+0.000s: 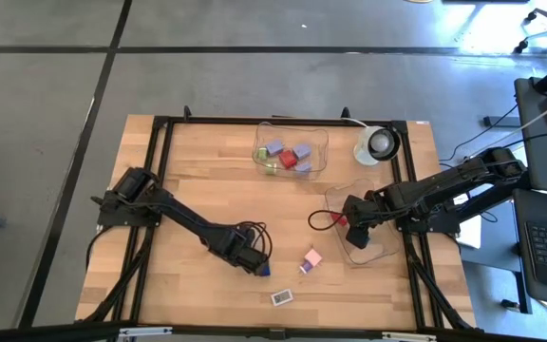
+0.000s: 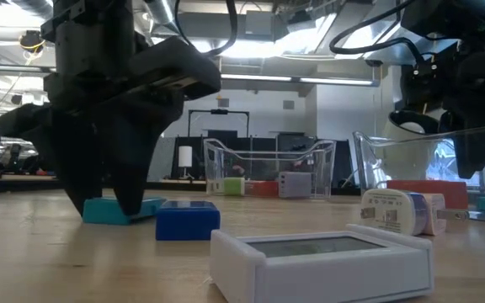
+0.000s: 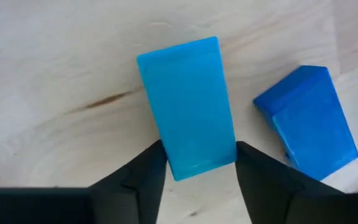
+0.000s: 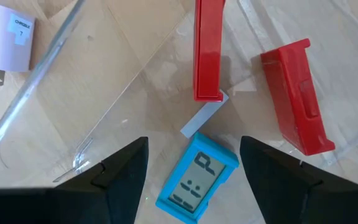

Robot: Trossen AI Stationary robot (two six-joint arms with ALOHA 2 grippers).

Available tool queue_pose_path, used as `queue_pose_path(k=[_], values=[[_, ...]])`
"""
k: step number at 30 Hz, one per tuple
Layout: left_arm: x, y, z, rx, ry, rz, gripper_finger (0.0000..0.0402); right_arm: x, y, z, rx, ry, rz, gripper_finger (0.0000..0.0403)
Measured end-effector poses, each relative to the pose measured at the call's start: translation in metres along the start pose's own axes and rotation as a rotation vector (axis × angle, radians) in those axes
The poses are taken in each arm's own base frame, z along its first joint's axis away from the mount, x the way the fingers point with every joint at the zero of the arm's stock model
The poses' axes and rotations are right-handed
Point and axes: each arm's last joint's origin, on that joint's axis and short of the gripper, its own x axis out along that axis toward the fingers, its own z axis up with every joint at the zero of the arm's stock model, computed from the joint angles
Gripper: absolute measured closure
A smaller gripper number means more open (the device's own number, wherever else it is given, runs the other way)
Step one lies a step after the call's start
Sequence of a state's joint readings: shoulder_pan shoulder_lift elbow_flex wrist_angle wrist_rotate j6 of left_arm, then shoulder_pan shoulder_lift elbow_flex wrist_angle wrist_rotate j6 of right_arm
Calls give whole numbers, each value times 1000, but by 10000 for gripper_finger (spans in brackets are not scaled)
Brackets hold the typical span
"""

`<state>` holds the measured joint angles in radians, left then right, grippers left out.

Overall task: Pick & Place Office items
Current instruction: Put the light blue digital clock into the bottom transparent bin

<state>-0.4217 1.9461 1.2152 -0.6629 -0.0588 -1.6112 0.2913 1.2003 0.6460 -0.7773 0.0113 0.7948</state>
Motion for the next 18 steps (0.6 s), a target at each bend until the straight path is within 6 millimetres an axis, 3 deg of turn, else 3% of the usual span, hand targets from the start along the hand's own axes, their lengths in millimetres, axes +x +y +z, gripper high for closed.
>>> queue_pose_path(k=[4,10,14,18], values=[[-1,3,2,0,-36,20,249,0,0,0,0,0,0,147],[-14,6,7,40,-138,4,237,0,0,0,1,-1,2,147],[-41,0,11,114,-248,-117,236,-2,2,3,10,-14,17,147],[-54,-9,15,233,-385,-215,240,-16,11,13,17,-58,61,147]])
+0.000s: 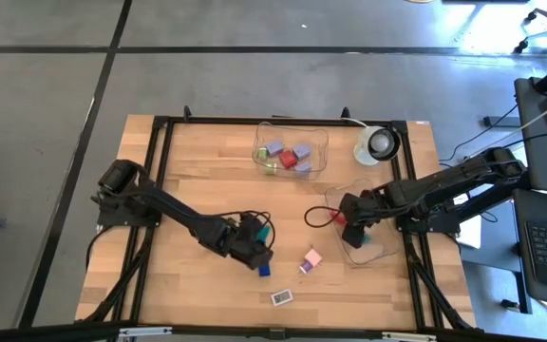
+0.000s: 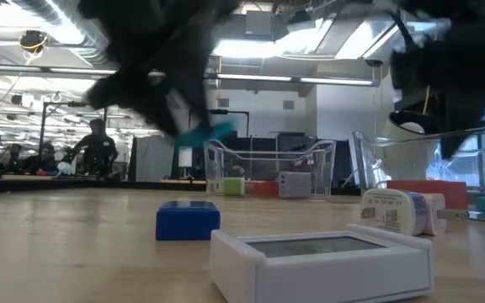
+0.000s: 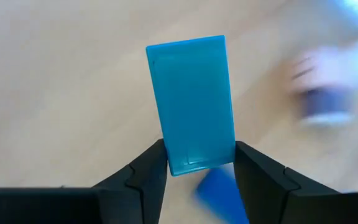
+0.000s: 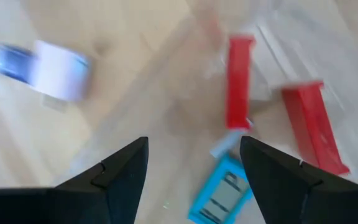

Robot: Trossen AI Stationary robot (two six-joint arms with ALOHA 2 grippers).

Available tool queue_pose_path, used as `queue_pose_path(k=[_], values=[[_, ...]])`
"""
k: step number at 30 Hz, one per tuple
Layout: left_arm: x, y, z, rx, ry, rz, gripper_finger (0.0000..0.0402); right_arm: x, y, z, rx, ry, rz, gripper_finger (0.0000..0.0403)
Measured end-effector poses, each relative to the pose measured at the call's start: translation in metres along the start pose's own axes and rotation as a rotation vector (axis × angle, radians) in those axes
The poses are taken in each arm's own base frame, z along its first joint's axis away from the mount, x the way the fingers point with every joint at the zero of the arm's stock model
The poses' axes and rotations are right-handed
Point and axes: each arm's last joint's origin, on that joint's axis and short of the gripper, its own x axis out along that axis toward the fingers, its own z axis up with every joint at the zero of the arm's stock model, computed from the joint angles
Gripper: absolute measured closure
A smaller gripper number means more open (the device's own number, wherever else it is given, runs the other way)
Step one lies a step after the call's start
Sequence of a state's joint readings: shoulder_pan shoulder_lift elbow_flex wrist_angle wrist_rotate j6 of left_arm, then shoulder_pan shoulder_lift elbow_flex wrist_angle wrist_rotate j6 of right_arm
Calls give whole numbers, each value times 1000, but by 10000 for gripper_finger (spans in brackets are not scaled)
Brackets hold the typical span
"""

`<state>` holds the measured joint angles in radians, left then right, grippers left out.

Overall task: Pick & Place Office items
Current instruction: Put the light blue digital clock into the bottom transparent bin

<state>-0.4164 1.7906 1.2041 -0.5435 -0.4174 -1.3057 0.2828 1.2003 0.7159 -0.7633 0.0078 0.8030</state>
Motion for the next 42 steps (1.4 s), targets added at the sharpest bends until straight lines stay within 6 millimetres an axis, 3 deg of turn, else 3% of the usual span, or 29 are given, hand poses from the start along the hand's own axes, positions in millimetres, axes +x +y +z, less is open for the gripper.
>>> queue_pose_path(k=[7,13,19,24,34,42], values=[[-8,-26,18,171,-299,-179,235,-41,25,29,-22,-188,69,147],[-12,-32,36,307,-570,-91,234,-68,39,52,59,-437,117,147],[-8,-29,54,303,-658,-20,234,-72,36,67,181,-487,213,145],[-4,-25,68,270,-669,-15,233,-74,38,75,165,-512,293,129],[-5,-28,85,301,-721,-54,233,-61,42,99,169,-647,264,98],[-5,-28,85,315,-722,-49,233,-58,34,109,209,-703,216,127]])
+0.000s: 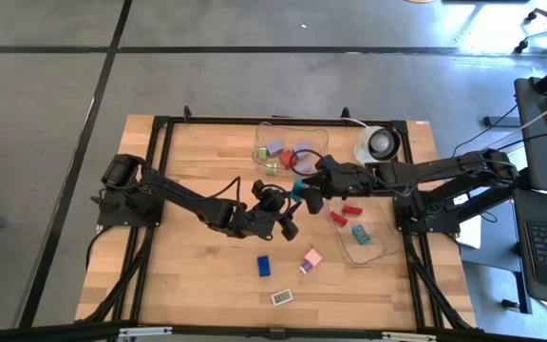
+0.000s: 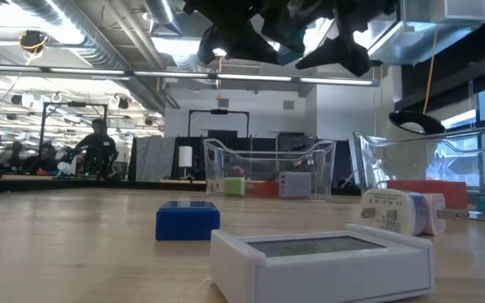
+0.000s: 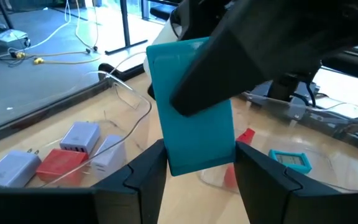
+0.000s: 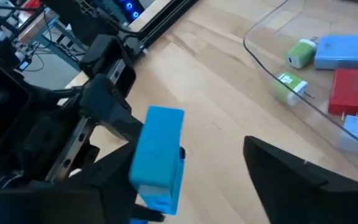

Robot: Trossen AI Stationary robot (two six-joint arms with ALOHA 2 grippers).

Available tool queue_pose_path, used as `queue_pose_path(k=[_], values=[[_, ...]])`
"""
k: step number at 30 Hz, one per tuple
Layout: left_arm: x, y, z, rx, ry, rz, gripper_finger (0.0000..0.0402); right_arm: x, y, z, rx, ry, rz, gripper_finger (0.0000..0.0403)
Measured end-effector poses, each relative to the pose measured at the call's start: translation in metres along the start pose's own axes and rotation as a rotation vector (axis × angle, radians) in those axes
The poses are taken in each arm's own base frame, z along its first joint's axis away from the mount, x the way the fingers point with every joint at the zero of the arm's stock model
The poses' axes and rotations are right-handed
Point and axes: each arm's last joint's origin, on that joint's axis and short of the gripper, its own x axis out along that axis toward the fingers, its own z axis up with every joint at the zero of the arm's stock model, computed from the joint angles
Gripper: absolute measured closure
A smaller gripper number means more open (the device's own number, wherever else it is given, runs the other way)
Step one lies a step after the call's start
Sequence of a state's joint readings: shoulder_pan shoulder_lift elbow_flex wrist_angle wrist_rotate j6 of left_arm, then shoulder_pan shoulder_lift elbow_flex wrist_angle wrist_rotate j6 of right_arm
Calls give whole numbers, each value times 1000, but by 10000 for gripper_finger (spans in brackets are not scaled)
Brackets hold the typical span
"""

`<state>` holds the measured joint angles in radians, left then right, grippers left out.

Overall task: Pick & Place Office items
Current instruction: Put the light blue digital clock into the bottom transparent bin

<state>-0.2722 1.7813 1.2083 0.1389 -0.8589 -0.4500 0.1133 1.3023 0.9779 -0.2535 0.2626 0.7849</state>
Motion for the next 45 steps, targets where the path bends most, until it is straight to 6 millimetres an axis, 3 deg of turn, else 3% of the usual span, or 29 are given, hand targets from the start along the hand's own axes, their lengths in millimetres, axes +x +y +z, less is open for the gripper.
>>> queue_pose_path(k=[14,18,23,29,38,45], values=[[0,0,0,53,3,-3,232,2,-3,5,12,53,65,346],[0,0,2,-22,-7,6,219,2,-5,2,-28,80,55,346],[1,0,1,-134,20,-39,170,-2,-10,3,-47,135,70,346],[0,-3,-4,-214,135,-161,123,-25,-24,-5,-100,309,18,342],[-6,-1,-21,-305,330,-158,120,-73,-38,-34,-192,596,-136,339],[-13,-1,-31,-354,442,-145,120,-80,-53,-64,-174,767,-313,338]])
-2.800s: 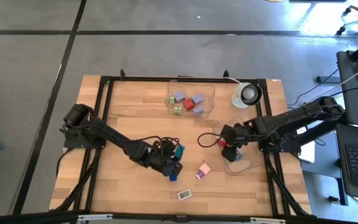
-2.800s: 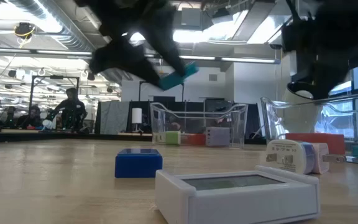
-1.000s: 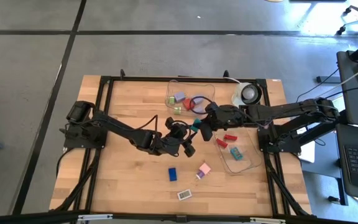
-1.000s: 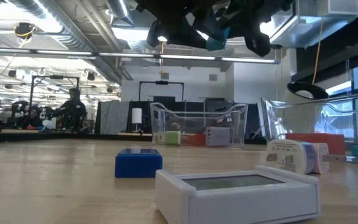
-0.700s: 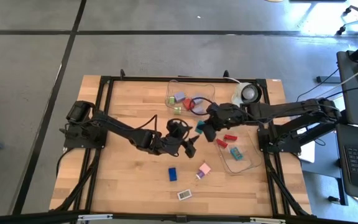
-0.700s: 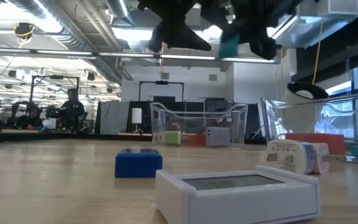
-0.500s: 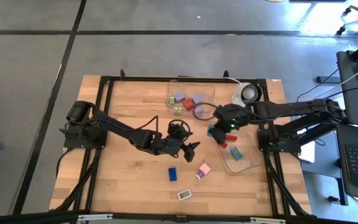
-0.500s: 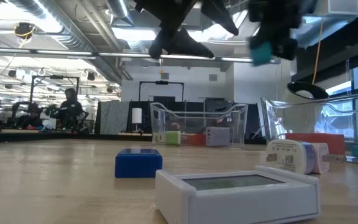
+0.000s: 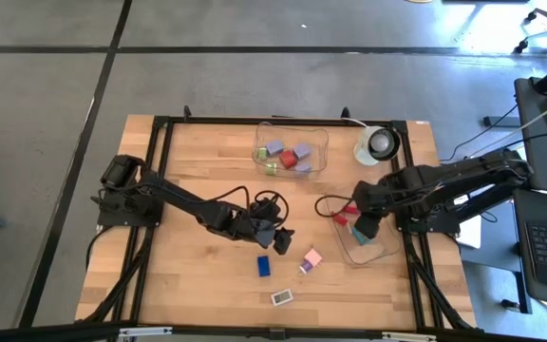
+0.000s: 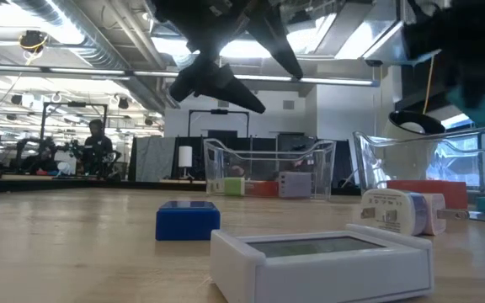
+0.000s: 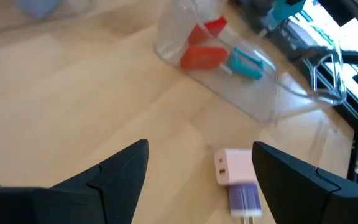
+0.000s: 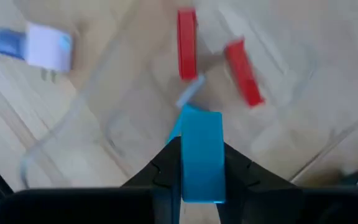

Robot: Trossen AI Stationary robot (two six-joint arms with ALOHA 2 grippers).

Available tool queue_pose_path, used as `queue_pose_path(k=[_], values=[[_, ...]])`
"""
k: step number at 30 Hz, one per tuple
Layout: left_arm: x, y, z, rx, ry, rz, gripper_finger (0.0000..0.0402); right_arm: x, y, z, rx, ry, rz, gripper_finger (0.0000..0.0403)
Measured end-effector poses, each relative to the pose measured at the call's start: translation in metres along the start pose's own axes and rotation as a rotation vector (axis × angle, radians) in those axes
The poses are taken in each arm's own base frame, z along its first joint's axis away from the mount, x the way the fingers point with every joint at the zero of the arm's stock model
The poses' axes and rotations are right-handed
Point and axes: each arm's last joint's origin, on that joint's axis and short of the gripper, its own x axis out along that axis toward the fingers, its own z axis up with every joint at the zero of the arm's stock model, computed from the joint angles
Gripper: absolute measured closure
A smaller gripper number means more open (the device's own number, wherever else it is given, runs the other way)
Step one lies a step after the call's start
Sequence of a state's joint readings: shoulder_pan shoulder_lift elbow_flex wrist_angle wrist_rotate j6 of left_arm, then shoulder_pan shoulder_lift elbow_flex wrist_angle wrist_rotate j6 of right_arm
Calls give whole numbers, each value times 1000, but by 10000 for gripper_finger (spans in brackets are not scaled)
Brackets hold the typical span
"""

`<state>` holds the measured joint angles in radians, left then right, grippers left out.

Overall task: Pick & Place Office items
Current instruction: Put the light blue digital clock into the bottom transparent bin

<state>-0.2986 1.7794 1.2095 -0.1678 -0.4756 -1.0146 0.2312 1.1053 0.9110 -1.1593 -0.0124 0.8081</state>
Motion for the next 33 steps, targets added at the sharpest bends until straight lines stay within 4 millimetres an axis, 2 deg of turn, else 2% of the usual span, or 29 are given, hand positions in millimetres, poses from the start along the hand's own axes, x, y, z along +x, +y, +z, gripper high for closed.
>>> queue_pose_path(k=[7,14,20,25,28,33], values=[[-7,-5,-13,17,37,-8,120,30,-9,-18,90,125,-55,337],[-15,-11,-27,53,58,-19,121,48,-18,-25,180,137,-117,337],[-22,-12,-40,61,101,4,121,53,-20,-26,208,129,-118,337],[-30,-17,-52,43,121,-11,121,54,-18,-25,134,124,-94,335],[-36,-21,-59,65,100,-14,121,54,-17,-24,71,112,-74,319],[-45,-25,-69,43,37,-6,121,54,-13,-20,-13,78,-30,258]])
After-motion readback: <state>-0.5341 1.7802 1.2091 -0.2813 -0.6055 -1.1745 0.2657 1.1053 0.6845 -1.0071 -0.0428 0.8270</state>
